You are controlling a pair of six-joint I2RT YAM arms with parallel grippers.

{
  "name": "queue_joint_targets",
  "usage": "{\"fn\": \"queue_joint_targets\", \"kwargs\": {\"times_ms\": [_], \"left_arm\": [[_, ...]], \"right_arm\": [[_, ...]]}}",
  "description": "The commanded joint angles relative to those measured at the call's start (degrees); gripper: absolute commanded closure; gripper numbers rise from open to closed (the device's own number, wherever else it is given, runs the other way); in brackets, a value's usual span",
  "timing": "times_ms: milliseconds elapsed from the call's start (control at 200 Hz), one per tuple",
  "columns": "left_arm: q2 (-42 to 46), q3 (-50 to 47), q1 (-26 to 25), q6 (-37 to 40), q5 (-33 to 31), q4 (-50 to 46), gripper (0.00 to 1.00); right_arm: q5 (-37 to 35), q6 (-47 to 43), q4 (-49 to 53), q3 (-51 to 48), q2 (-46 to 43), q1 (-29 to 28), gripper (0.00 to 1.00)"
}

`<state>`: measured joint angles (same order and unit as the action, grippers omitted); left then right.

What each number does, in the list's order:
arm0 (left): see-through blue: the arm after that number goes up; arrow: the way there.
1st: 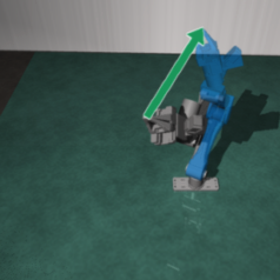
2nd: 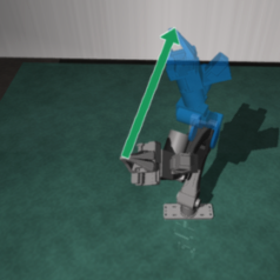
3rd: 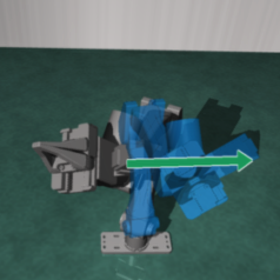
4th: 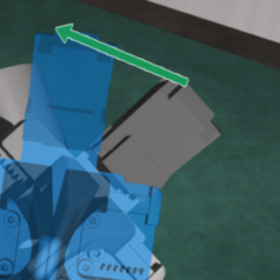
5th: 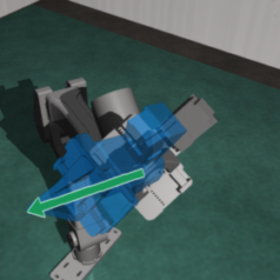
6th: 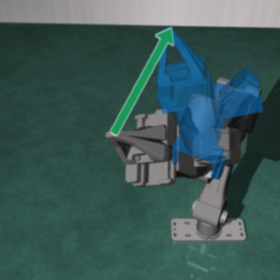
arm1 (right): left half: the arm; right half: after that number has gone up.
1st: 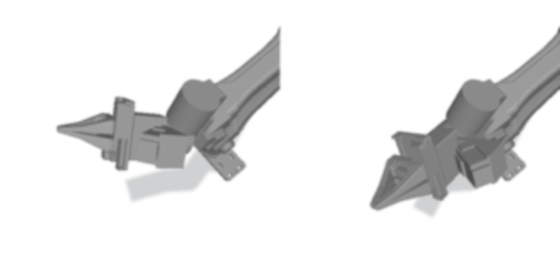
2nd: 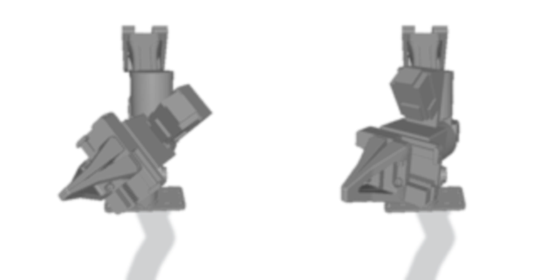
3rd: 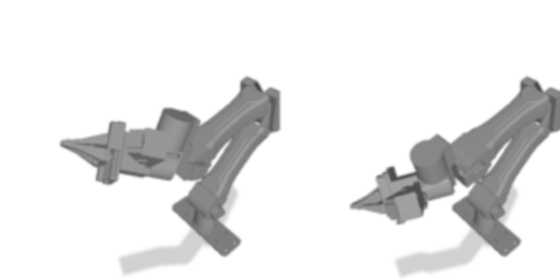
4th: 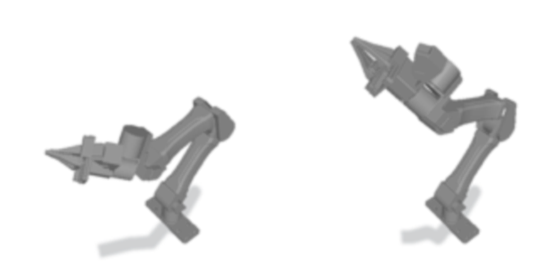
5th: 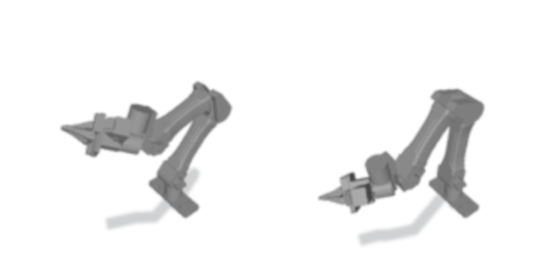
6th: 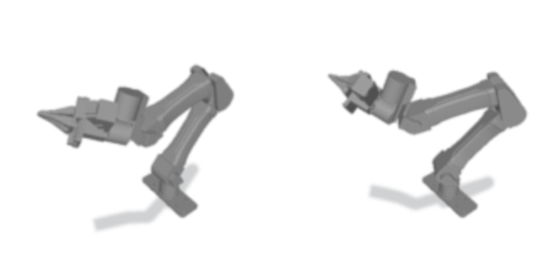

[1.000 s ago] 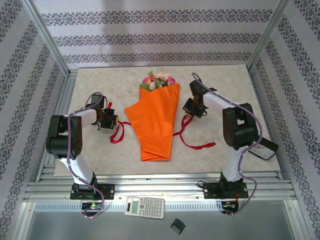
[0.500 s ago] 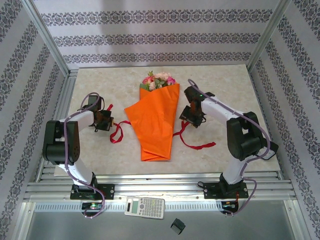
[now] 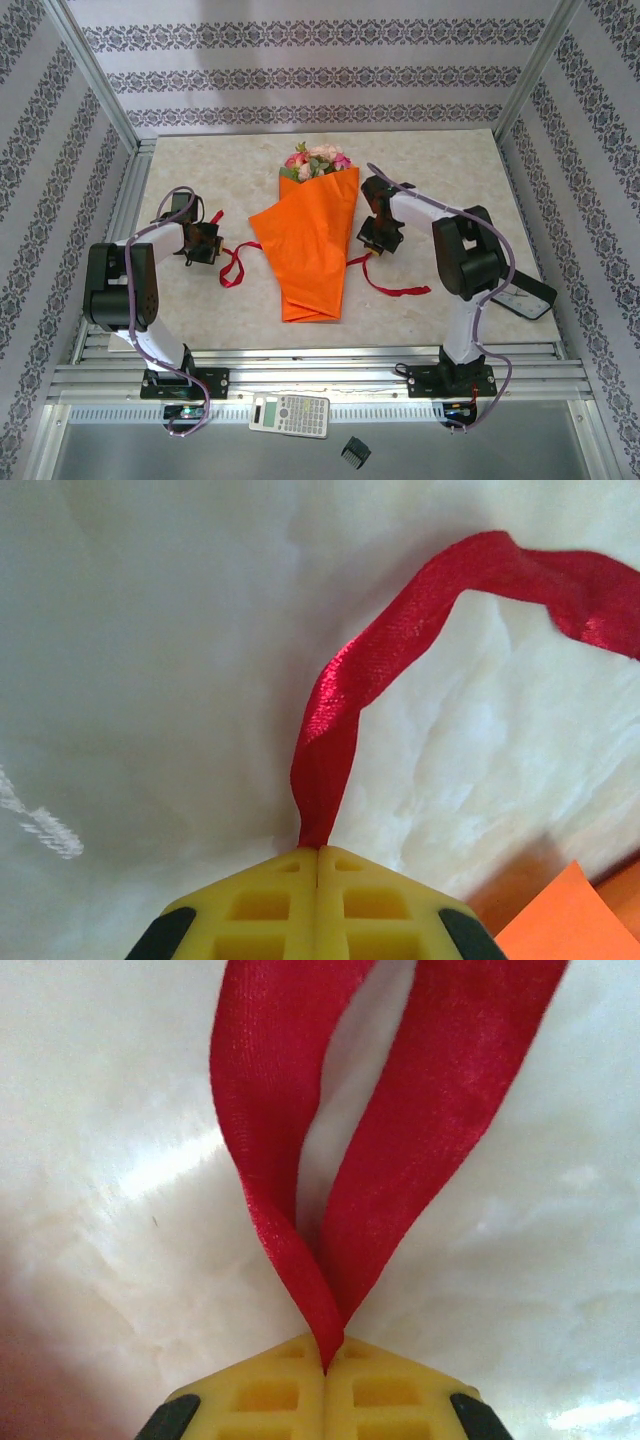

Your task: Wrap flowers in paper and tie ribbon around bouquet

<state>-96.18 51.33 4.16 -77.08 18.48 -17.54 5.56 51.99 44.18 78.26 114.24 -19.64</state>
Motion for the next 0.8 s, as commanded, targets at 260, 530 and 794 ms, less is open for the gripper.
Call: {"fn": "queue_joint_targets", "kwargs": {"times_ms": [260,530,794], "left_arm": [[-6.0,3.1,1.2,3.0,1.5,2.0,1.0],[0.6,6.0,1.2,7.9,-4.2,-6.8,0.88],[6.1,7.3,1.5,17.3,-6.6,-17.3,0.57]], "right_arm": [[-0.5,-11.1,2.5,20.1,11.0,5.9,1.0],[-2.4,-11.9,3.4,17.0,9.0,5.5,0.76],[-9.3,-16.1,2.3,6.7,-5.2,3.8,0.42]]}}
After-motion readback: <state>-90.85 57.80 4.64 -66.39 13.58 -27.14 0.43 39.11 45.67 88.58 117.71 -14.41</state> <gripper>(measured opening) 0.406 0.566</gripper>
